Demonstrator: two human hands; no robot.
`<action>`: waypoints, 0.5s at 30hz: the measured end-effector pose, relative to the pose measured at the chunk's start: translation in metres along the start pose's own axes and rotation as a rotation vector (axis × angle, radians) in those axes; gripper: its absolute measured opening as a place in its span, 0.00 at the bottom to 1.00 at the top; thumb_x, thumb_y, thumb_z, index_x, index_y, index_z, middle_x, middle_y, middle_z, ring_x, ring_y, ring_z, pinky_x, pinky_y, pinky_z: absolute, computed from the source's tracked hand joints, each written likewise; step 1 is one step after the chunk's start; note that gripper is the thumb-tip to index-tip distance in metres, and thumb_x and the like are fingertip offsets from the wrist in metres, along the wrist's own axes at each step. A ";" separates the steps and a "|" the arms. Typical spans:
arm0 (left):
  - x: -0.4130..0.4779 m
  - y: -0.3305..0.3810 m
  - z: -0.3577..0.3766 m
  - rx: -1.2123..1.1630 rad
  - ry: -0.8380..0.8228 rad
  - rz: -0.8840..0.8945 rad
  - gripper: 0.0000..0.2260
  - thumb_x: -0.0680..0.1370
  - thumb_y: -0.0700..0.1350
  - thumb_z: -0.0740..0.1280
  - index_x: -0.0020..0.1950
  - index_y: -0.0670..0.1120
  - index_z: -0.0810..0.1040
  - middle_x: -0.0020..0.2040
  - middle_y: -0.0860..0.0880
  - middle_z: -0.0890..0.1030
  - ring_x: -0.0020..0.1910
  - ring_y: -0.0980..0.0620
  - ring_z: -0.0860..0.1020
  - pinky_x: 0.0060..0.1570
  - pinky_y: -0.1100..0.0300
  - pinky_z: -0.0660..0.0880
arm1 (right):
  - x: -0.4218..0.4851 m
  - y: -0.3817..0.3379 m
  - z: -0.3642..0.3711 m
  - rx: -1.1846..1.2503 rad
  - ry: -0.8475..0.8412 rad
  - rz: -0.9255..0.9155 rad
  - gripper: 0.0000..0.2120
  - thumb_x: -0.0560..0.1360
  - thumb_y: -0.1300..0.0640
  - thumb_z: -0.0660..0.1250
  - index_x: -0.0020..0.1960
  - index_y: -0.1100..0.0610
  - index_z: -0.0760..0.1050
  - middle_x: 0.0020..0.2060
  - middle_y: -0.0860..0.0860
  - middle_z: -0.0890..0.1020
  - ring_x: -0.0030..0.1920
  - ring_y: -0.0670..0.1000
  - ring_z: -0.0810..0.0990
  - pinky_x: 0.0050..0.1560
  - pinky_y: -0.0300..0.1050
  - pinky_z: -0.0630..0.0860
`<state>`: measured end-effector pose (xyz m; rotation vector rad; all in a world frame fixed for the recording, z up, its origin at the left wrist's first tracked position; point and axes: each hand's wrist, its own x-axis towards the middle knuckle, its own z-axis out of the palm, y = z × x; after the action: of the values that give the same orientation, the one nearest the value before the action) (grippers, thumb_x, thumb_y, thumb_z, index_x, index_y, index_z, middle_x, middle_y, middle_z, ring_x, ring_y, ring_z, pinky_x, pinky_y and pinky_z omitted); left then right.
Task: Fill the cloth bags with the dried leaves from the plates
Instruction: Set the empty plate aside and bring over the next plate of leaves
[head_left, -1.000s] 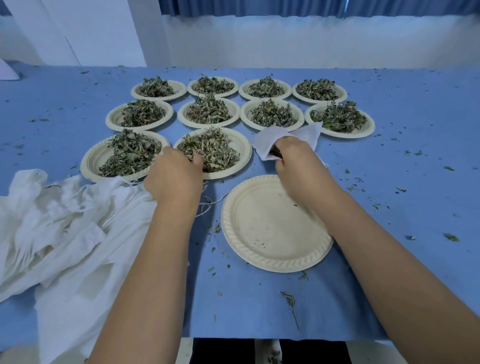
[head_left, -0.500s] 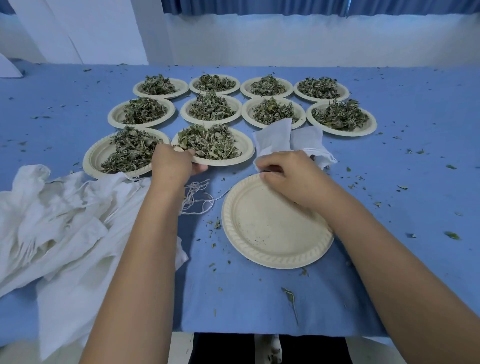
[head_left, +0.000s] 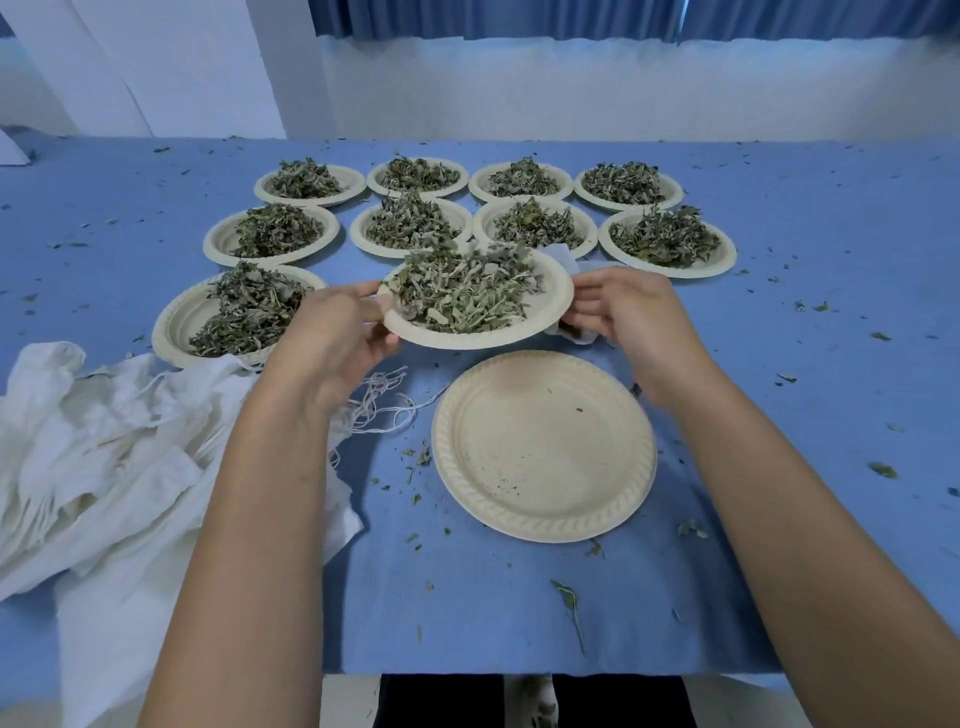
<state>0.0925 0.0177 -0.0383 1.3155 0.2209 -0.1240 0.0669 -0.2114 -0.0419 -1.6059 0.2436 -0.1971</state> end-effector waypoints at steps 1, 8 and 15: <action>-0.002 0.001 0.001 0.009 -0.045 -0.014 0.12 0.81 0.31 0.57 0.65 0.36 0.70 0.43 0.44 0.77 0.36 0.54 0.74 0.25 0.67 0.72 | 0.000 -0.003 -0.003 0.080 -0.005 0.039 0.15 0.78 0.70 0.51 0.53 0.68 0.77 0.41 0.59 0.83 0.35 0.48 0.84 0.35 0.37 0.80; -0.010 -0.001 0.003 0.202 -0.322 -0.108 0.14 0.81 0.32 0.57 0.63 0.40 0.75 0.37 0.49 0.79 0.29 0.57 0.74 0.27 0.66 0.70 | 0.000 -0.004 -0.025 -0.240 -0.117 0.071 0.14 0.77 0.61 0.57 0.48 0.58 0.83 0.47 0.61 0.84 0.46 0.59 0.82 0.48 0.54 0.78; -0.014 -0.008 0.008 0.496 -0.544 -0.133 0.15 0.81 0.32 0.57 0.62 0.43 0.77 0.38 0.45 0.74 0.37 0.48 0.70 0.38 0.58 0.67 | -0.004 0.000 -0.026 -0.543 -0.248 0.005 0.11 0.75 0.61 0.64 0.40 0.53 0.84 0.36 0.51 0.83 0.27 0.44 0.71 0.29 0.35 0.69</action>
<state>0.0774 0.0071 -0.0408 1.7010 -0.2025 -0.6735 0.0559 -0.2356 -0.0408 -2.1463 0.1112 0.0841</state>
